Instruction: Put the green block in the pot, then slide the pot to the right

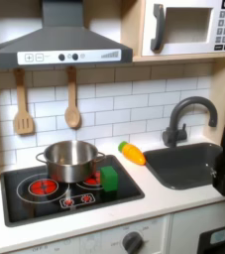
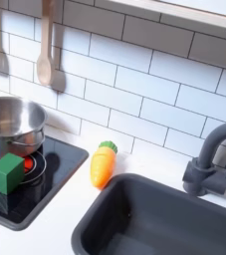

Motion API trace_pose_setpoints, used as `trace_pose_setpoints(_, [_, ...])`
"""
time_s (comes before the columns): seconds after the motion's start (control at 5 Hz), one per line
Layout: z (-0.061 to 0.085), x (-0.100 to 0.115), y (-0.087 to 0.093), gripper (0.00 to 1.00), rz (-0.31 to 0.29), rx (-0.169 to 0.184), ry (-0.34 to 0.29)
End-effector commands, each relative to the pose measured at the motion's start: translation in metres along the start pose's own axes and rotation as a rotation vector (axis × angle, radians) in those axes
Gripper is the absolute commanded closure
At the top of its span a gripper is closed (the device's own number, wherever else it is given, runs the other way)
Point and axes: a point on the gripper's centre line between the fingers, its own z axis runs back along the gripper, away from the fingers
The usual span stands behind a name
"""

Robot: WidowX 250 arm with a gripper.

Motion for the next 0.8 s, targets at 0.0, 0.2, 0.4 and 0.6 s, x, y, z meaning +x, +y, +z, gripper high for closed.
trace_pose_setpoints(0.0, [0.0,0.0,0.0,0.0,0.0,0.0,0.0])
trace_pose_setpoints(0.2, [-0.004,0.016,0.003,0.0,0.017,0.022,-0.016])
trace_pose_setpoints(0.4, [-0.013,0.033,0.013,0.0,-0.009,0.04,-0.004])
trace_pose_setpoints(0.6, [-0.018,0.052,0.028,0.0,-0.001,0.063,-0.011])
